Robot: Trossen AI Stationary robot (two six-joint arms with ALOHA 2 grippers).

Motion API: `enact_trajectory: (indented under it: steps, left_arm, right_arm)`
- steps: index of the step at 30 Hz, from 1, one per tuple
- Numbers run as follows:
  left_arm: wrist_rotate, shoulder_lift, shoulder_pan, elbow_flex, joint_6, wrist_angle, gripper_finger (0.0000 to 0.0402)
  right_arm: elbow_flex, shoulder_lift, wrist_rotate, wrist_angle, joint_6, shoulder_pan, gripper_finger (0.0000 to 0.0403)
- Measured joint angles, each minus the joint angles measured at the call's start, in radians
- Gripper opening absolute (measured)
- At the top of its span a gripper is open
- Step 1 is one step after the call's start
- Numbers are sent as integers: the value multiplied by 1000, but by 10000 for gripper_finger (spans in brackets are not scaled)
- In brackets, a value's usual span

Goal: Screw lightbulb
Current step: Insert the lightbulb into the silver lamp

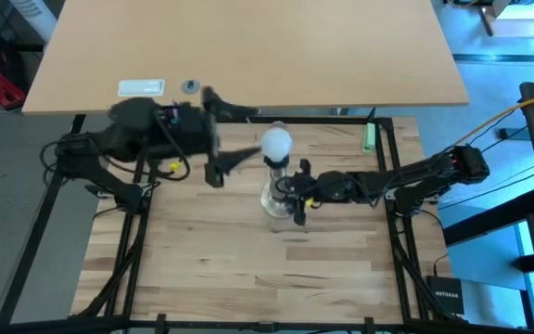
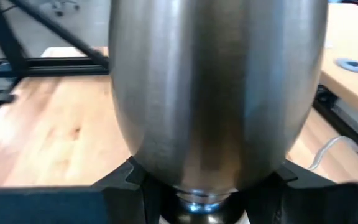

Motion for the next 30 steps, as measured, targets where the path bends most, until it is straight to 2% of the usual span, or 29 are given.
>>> enact_trajectory:
  steps: [5, 8, 12, 14, 18, 20, 27, 30]
  left_arm:
    - [-361, 0, -120, -1, 2, -114, 341]
    - [-576, 45, -219, -1, 0, -103, 341]
    - [-898, 145, -293, -1, 155, 72, 341]
    - [-1003, 200, -291, -1, 284, 224, 341]
    - [-1007, 265, -256, -2, 452, 539, 341]
    - [-993, 272, -240, -2, 491, 636, 341]
    - [-954, 272, -197, -1, 409, 642, 341]
    - [-932, 272, -177, 0, 344, 578, 341]
  right_arm:
    - [0, 0, 6, -2, -1, -78, 159]
    - [0, 0, 9, -4, -19, -115, 159]
    - [0, 0, 13, -9, -37, -135, 159]
    - [0, 0, 11, -16, -50, -134, 159]
    - [-1, 0, 6, -27, -51, -132, 159]
    - [-1, 0, 16, -26, -53, -132, 159]
    - [-1, 0, 29, -26, -68, -132, 159]
    - [-1, 0, 29, -27, -69, -132, 159]
